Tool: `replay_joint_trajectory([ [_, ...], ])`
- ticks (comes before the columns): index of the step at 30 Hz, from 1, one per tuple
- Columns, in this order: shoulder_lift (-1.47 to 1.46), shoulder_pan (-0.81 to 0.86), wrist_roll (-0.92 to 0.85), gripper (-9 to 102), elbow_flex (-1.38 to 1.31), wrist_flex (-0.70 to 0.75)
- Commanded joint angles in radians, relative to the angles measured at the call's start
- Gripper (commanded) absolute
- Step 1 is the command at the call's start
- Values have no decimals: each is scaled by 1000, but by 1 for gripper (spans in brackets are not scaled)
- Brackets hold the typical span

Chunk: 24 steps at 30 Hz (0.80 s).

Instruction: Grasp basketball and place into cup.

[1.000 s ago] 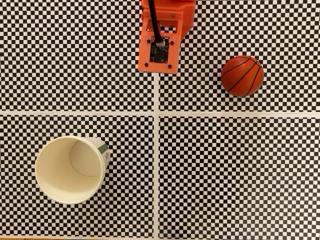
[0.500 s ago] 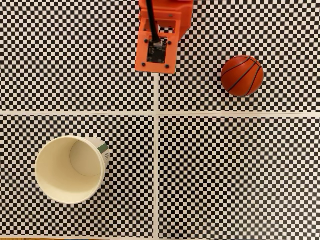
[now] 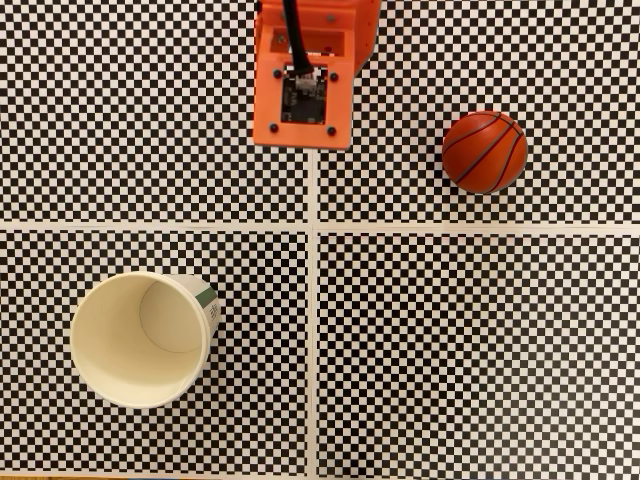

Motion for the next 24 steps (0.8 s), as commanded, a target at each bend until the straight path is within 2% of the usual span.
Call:
replay_joint_trajectory([
  [1,-152,-23,12,22,-272,28],
  [10,-518,-133,81,38,-729,227],
  [15,-706,-215,147,43,-966,397],
  [21,-756,-316,137,58,-1032,442],
  [24,-808,-348,132,59,-1086,483],
])
